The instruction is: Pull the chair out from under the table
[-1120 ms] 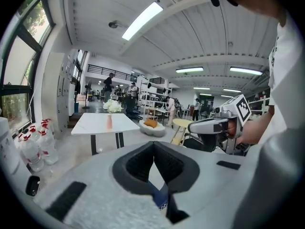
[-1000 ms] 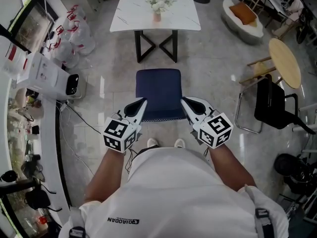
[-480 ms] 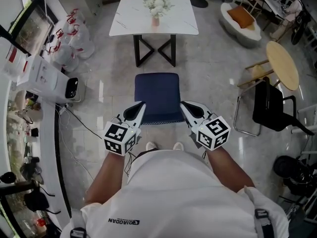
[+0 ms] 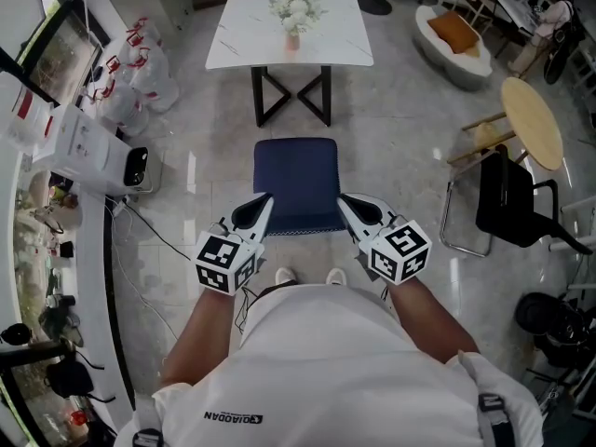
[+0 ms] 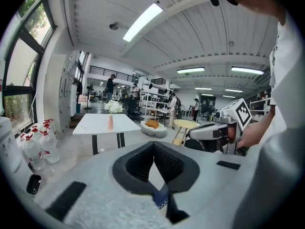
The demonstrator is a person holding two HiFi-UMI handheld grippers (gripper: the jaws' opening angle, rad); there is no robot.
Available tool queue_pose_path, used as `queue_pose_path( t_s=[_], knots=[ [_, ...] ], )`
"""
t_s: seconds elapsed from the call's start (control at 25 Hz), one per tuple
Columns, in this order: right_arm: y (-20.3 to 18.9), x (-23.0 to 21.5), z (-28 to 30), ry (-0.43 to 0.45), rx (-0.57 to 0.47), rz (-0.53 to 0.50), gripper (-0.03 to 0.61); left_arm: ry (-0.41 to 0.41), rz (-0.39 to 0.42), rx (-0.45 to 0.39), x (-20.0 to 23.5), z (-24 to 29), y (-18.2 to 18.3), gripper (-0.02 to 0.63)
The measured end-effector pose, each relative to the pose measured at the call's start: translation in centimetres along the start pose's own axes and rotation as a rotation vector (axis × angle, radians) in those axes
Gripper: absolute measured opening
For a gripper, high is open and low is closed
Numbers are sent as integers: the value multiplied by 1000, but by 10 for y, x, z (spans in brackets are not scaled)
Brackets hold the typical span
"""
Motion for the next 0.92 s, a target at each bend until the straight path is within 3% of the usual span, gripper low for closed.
queue_pose_path(
  t_s=[0.92],
  knots=[
    [-2, -4, 3, 8, 11, 12, 5, 3, 12, 7, 1, 3, 1, 9]
  ],
)
Point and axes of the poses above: the fingertips, and each gripper's own axes: z forward along the fingers, x to its left, y out of its top, the point moved 5 cm from there along -z, backward along the fingers, and after that the axes turned 11 degrees about z, right-handed, at the moved point
